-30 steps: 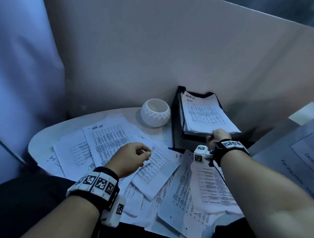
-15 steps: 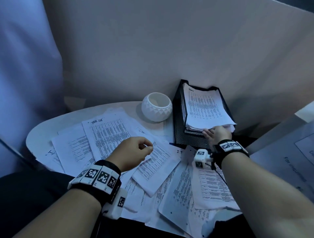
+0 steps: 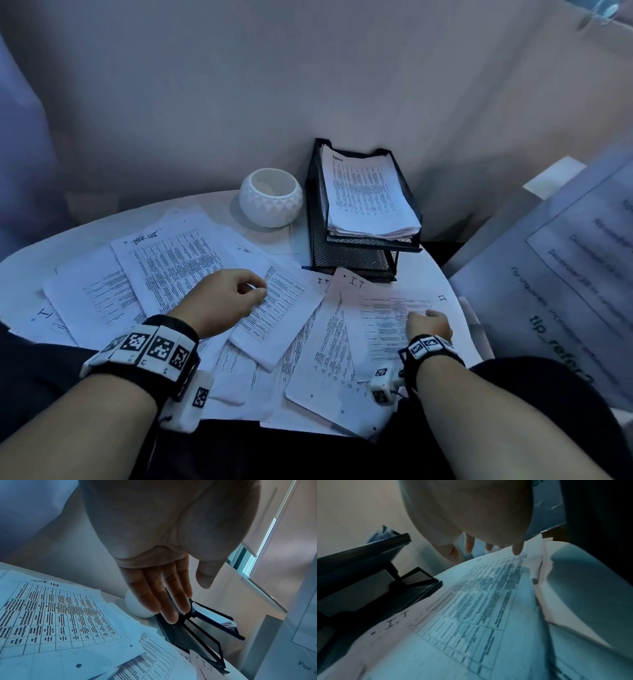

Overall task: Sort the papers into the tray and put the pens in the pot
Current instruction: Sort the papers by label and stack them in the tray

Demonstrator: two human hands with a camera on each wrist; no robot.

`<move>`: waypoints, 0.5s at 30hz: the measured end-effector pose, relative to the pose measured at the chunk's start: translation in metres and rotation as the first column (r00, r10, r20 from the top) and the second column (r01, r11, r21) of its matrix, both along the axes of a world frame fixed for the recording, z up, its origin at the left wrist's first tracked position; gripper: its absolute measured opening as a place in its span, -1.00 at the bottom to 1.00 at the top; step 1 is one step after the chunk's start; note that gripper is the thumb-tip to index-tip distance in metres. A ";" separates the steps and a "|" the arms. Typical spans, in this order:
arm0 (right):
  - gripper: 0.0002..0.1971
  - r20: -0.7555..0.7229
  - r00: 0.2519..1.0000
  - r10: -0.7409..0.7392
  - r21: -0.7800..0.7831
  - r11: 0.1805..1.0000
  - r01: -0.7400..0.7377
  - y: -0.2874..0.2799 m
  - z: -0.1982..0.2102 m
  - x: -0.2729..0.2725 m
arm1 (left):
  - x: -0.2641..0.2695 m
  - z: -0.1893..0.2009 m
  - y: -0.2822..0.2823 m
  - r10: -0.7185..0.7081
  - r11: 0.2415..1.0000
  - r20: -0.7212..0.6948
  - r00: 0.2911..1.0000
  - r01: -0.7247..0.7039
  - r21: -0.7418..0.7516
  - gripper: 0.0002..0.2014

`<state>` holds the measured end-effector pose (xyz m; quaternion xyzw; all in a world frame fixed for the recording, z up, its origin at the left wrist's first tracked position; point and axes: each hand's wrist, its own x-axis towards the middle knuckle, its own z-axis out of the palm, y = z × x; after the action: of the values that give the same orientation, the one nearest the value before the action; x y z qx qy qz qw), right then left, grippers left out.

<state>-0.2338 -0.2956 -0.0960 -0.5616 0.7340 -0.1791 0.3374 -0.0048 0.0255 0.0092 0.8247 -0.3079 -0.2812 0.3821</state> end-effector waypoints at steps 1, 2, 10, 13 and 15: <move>-0.44 -0.067 0.998 -0.005 0.040 0.999 0.007 -0.001 -0.001 -0.005 | -0.001 -0.001 -0.001 -0.002 1.000 0.001 1.000 0.002 0.008 -0.94; -0.40 -0.119 0.993 0.001 0.082 0.997 0.009 0.000 -0.002 -0.010 | -0.002 -0.002 -0.002 -0.005 1.000 0.000 1.000 0.005 0.016 -0.94; -0.25 -0.069 0.989 -0.132 0.238 0.961 0.145 -0.015 -0.009 -0.037 | -0.006 -0.011 -0.015 -0.004 0.999 -0.017 1.000 0.005 0.043 -0.93; -0.14 0.079 0.988 -0.130 0.264 0.959 0.105 -0.019 -0.018 -0.043 | -0.007 -0.015 -0.022 -0.012 0.998 -0.016 1.000 0.013 0.061 -0.93; -0.24 0.068 0.984 -0.165 0.287 0.948 0.139 -0.021 -0.017 -0.046 | -0.007 -0.019 -0.025 -0.016 0.997 -0.018 1.000 0.017 0.076 -0.94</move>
<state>-0.2798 -0.3166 -0.1131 -0.4412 0.7769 -0.1238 0.4319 -0.0118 0.0006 -0.0095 0.8336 -0.3004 -0.3031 0.3506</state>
